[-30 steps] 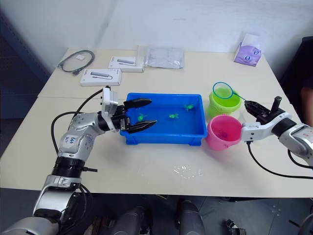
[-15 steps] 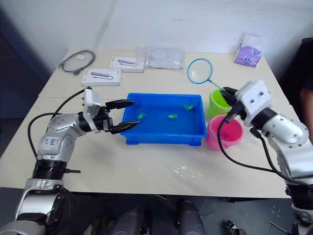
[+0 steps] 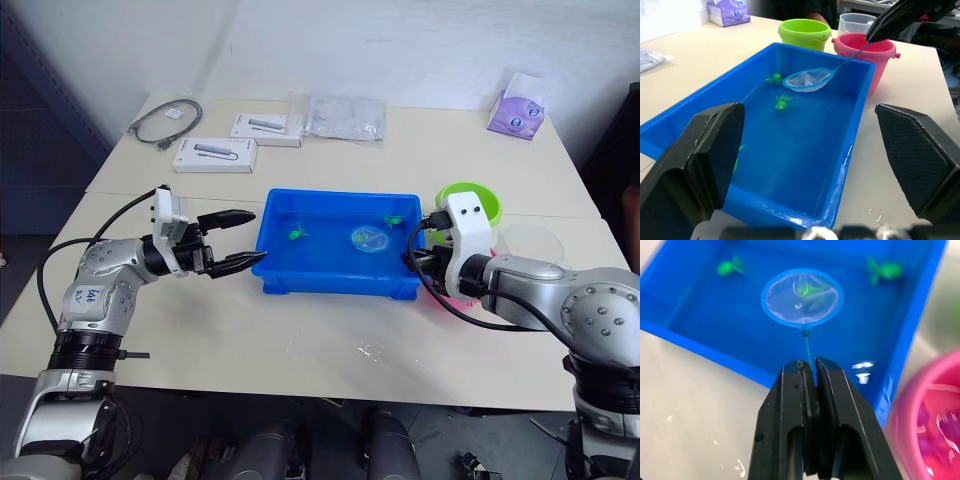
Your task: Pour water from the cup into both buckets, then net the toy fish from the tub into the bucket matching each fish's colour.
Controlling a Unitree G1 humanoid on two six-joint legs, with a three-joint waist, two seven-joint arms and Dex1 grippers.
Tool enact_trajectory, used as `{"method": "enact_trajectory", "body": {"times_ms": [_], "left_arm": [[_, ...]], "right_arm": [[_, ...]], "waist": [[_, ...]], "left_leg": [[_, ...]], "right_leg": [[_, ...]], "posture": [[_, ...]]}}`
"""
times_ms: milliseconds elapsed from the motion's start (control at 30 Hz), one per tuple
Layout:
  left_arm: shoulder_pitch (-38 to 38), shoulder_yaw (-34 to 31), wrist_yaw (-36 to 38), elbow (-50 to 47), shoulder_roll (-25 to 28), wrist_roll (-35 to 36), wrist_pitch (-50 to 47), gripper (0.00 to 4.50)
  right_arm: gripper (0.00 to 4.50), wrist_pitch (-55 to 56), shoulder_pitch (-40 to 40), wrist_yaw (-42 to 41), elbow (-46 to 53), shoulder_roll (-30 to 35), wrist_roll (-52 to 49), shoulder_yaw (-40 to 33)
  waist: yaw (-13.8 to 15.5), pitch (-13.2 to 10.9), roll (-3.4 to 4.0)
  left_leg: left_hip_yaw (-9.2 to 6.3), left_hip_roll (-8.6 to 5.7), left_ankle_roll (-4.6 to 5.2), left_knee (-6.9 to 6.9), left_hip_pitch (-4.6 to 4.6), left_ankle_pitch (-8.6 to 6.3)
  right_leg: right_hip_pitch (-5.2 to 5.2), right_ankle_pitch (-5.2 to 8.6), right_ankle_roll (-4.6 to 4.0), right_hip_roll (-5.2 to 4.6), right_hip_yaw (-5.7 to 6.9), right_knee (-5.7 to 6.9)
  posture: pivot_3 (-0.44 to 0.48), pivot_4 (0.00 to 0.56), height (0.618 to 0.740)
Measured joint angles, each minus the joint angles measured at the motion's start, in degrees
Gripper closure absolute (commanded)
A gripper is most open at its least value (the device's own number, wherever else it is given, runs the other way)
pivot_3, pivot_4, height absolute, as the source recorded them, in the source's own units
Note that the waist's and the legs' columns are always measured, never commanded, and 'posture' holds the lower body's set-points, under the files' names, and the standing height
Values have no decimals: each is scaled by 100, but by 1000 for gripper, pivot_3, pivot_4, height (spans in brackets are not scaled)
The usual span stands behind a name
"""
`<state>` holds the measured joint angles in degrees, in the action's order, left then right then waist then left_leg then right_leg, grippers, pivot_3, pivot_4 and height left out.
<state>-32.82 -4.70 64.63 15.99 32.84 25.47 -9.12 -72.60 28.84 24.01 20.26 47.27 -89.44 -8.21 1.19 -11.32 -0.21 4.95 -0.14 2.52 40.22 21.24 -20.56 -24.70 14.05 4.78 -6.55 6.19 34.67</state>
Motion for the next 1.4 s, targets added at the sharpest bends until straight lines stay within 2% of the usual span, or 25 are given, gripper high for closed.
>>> {"method": "enact_trajectory", "body": {"times_ms": [300, 600, 967, 1233, 1400], "left_arm": [[-8, -35, 47, 13, 3, 2, 20, 9], [2, -43, -26, 13, -69, 0, 39, 9], [87, -44, -104, -30, -86, 1, 43, 9], [101, -44, -123, -174, -94, 4, 39, 9], [101, -43, -119, -174, -110, 5, 37, 9]], "right_arm": [[4500, -140, 698, 948, -737, 149, -351, 700], [4500, -186, 1243, 1113, -1450, -454, 307, 1044], [4500, 14, 1292, 202, -987, -900, 2276, 1208], [4500, 263, 598, -321, -383, -1376, 3317, 1141], [4500, 266, 398, -680, -8, -1398, 3612, 980]], "waist": [[-60, 0, 0], [-122, 0, 0], [-122, 0, 0], [-127, 0, 0], [-126, 0, 0]], "left_leg": [[18, 5, 2, -5, -1, 1], [19, 5, 5, -7, 8, 1], [22, 4, 5, -8, 28, 2], [34, 3, 5, -13, 28, 2], [38, 3, 5, -14, 28, 2]], "right_leg": [[-14, 0, 1, 4, -10, 6], [-22, -1, 1, 3, -15, 5], [-49, -1, 2, 3, -19, 10], [-58, -1, 2, 6, -13, 15], [-64, -1, 2, 8, -11, 18]], "posture": [[0, 150, 740], [0, 150, 740], [0, 150, 740], [0, 150, 740], [0, 150, 740]]}}
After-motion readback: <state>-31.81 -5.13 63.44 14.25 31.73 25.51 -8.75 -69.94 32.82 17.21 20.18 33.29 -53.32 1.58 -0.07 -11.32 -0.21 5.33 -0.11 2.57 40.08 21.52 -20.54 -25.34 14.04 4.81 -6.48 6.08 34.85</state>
